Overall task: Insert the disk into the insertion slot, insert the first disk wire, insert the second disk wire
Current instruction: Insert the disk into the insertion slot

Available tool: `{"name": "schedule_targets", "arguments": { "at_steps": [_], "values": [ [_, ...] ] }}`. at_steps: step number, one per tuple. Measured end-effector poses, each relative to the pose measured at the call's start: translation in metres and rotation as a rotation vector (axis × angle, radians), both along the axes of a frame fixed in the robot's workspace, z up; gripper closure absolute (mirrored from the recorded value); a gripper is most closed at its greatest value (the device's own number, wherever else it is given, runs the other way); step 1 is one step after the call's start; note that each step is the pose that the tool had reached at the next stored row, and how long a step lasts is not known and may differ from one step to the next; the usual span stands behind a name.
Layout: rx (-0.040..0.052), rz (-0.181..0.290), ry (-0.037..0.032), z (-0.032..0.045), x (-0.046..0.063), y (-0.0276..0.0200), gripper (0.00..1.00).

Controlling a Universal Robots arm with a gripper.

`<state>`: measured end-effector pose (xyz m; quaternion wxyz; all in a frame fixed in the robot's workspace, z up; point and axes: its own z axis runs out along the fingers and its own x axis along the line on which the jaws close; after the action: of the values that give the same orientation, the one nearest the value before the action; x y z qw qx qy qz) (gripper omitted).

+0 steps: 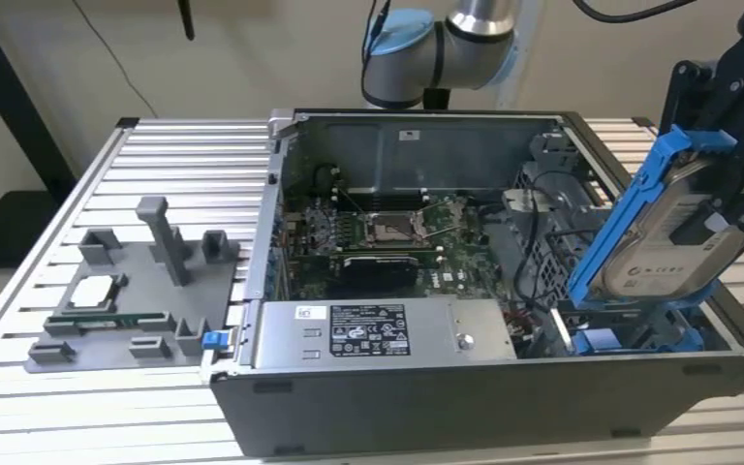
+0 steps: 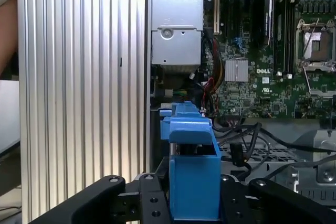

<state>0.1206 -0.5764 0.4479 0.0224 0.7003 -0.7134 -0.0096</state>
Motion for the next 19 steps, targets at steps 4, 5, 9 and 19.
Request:
{"name": "schedule_targets", "arguments": {
  "at_steps": [4, 5, 9, 19],
  "values": [
    [0.0004, 0.000, -0.0024, -0.0008, 0.000, 0.0001, 1.00],
    [0.0006, 0.000, -0.0040, -0.0014, 0.000, 0.0001, 1.00],
    [0.0027, 0.000, -0.0075, -0.0055, 0.000, 0.0001, 1.00],
    [0.0037, 0.000, -0.0079, -0.0168, 0.007, 0.0008, 1.00]
  ]
}}
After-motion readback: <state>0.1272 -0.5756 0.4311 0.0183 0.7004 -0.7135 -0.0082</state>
